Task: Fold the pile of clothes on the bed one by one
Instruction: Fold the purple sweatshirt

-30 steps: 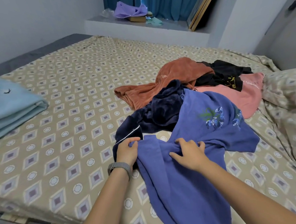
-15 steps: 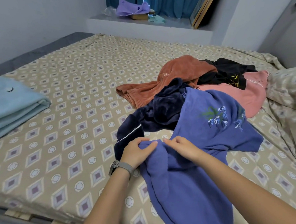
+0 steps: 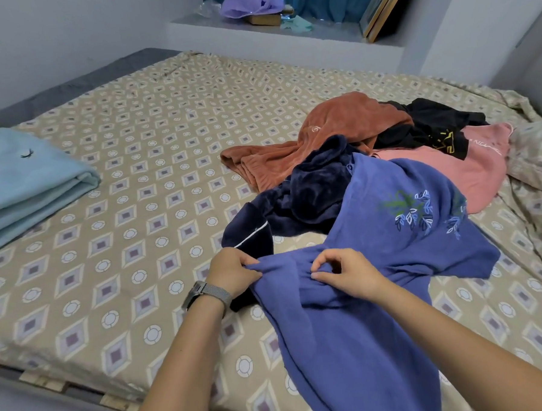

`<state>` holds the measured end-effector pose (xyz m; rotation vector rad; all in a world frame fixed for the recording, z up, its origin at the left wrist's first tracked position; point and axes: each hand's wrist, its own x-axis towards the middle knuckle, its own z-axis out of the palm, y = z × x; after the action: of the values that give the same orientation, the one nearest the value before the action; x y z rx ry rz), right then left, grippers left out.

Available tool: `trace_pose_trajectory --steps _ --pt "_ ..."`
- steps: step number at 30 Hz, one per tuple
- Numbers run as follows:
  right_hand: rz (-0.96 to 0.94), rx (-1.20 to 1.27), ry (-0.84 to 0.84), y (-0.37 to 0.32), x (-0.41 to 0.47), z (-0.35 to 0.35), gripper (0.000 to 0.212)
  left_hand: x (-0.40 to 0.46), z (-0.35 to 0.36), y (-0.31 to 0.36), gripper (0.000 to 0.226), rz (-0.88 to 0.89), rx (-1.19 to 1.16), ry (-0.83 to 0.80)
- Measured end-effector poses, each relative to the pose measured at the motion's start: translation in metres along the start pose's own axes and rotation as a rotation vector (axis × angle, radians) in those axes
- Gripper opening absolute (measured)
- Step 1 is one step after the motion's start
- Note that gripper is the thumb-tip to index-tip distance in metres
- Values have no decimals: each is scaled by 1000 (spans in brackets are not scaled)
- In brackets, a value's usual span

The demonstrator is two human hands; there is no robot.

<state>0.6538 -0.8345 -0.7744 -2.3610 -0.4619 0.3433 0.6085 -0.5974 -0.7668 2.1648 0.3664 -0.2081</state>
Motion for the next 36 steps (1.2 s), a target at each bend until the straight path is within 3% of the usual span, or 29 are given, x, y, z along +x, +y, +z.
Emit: trace_pose_trajectory --steps 7,10,14,16,21,23,26,28,31,36 --pt "-168 53 303 -7 35 -2 25 -4 -2 -1 23 -39 138 101" --pt "-198 -36 290 -8 50 -4 22 -4 -3 -4 23 -38 76 92" --pt "-126 -173 129 0 58 0 44 -3 -7 -7 26 -134 -105 58" --pt "-68 -207 140 5 59 3 44 -2 -8 -9 27 -176 -112 76" --pt "-130 -55 385 -2 40 -2 37 -5 -7 5 18 -249 -189 68" --pt "-135 1 530 -4 8 -9 32 -11 -2 13 31 -274 -264 49" --pt "80 21 657 17 -65 -11 35 -19 12 19 71 -271 -170 64" --pt "345 7 596 38 -117 0 49 -25 25 20 105 -282 -63 59" --pt "650 104 439 52 -166 18 71 -39 48 20 107 -177 24 64" --pt "730 159 323 45 -171 10 71 -78 71 20 117 -186 -119 138"
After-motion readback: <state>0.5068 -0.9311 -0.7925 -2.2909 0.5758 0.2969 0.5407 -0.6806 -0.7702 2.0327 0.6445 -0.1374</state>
